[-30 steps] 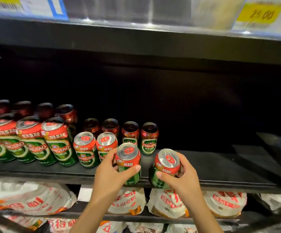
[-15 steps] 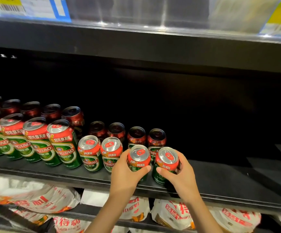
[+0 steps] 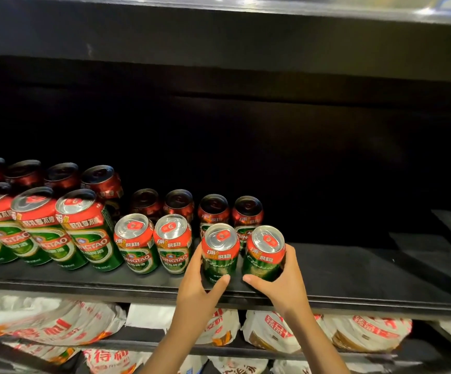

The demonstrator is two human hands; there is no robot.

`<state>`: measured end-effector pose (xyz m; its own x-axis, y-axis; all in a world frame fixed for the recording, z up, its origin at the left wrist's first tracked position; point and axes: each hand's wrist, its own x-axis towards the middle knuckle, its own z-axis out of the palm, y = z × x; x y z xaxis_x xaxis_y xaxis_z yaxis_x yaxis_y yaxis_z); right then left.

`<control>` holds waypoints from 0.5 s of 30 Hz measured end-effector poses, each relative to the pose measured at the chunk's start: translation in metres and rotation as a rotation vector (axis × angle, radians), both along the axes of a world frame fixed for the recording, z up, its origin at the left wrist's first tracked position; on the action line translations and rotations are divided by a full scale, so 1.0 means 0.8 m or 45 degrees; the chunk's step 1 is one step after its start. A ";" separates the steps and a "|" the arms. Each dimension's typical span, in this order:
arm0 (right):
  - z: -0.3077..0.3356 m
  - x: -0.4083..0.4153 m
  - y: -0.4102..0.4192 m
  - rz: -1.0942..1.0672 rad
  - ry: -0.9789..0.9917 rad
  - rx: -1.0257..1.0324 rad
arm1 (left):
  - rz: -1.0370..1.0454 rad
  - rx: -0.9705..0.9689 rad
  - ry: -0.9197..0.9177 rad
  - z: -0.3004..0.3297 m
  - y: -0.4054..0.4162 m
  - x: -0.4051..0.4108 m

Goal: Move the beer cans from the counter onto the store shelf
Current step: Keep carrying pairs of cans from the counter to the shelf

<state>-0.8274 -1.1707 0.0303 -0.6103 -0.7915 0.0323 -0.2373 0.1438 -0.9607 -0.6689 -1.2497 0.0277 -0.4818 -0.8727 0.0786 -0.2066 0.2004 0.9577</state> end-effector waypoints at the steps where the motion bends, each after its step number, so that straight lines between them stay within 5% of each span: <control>1: 0.000 -0.001 0.000 -0.006 0.007 0.015 | 0.020 -0.006 0.011 -0.002 0.000 0.000; 10: 0.000 0.000 0.006 0.055 0.082 0.052 | 0.328 -0.217 -0.002 -0.016 0.011 -0.014; 15: 0.001 0.004 0.004 0.037 0.019 0.038 | 0.273 -0.343 -0.046 -0.016 0.010 -0.012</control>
<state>-0.8240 -1.1673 0.0309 -0.5864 -0.8098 0.0172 -0.2563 0.1654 -0.9523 -0.6782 -1.2415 0.0148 -0.2962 -0.9047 0.3063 -0.3045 0.3934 0.8675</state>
